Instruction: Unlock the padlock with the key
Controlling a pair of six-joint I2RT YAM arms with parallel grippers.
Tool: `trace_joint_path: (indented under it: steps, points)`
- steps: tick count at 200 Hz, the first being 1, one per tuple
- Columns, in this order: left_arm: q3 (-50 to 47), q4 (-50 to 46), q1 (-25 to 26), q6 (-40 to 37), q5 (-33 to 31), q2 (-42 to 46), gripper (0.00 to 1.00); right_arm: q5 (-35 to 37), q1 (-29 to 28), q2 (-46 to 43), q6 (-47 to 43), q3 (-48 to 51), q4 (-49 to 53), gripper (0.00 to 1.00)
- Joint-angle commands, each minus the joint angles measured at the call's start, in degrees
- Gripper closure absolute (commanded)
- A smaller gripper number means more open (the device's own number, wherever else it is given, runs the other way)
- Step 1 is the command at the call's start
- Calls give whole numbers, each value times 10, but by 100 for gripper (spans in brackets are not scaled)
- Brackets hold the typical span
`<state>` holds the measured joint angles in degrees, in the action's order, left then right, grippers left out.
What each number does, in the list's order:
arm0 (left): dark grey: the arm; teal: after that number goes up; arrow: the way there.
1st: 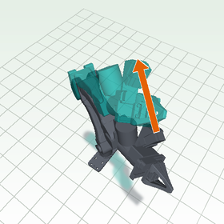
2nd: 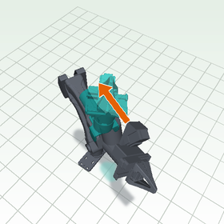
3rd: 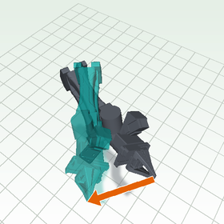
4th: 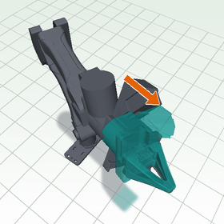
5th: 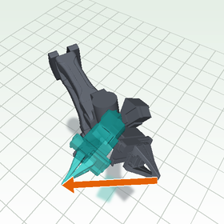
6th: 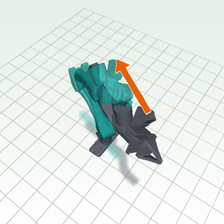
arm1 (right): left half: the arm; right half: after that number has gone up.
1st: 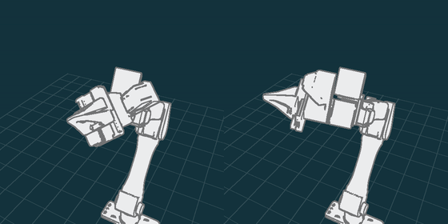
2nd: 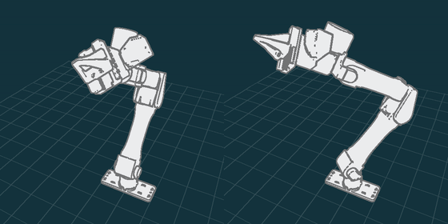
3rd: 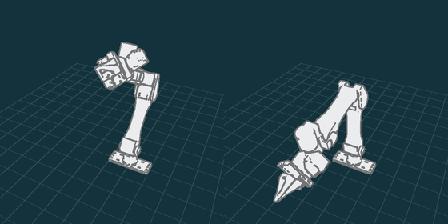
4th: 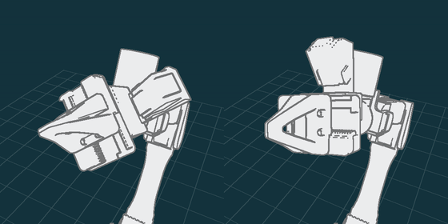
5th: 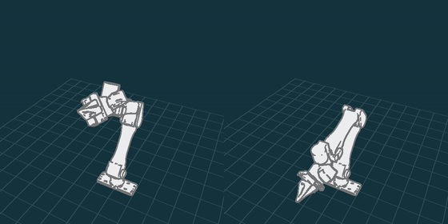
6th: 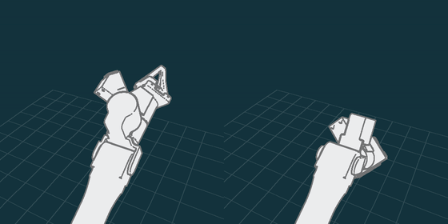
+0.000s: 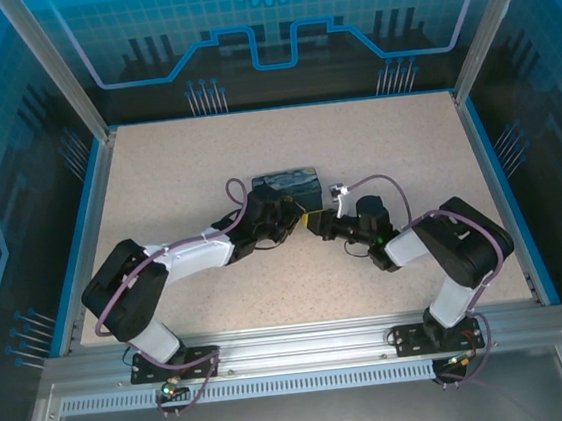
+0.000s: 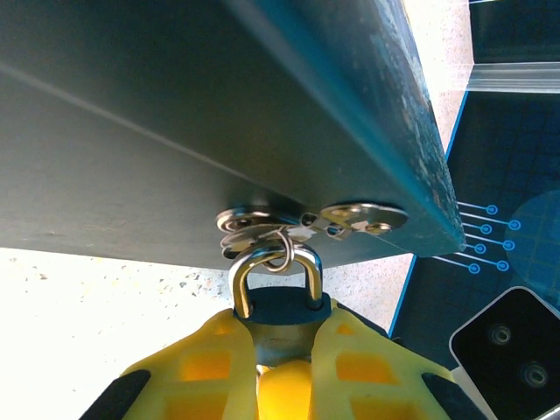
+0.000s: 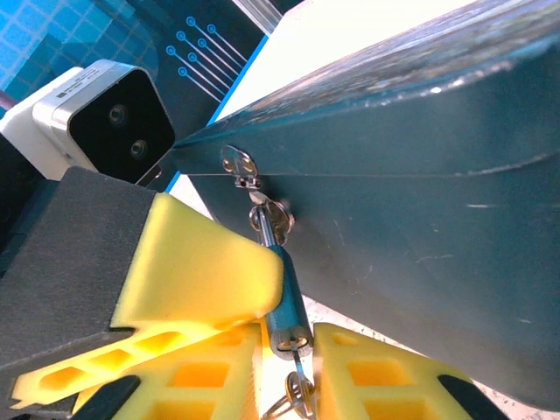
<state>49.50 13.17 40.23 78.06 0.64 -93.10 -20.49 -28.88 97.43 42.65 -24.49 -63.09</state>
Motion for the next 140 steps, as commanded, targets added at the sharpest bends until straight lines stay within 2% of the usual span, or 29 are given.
trace_joint_path:
  steps: [1,28,51,78,103,140]
  points:
    - [7,45,11,10,38,-8,88,7,-18,14,21,-27,-63,85]
    - [1,44,11,7,33,-2,87,20,-19,9,26,-23,-57,90]
    - [-4,37,11,0,30,4,78,29,-19,-2,26,-18,-37,91]
    - [-8,16,10,-15,21,17,72,34,-16,-10,30,-20,1,93]
    - [-16,-4,7,-24,16,32,60,37,-14,-5,34,-16,8,94]
    - [-32,-51,6,-39,9,77,55,36,-6,-6,38,-16,15,94]
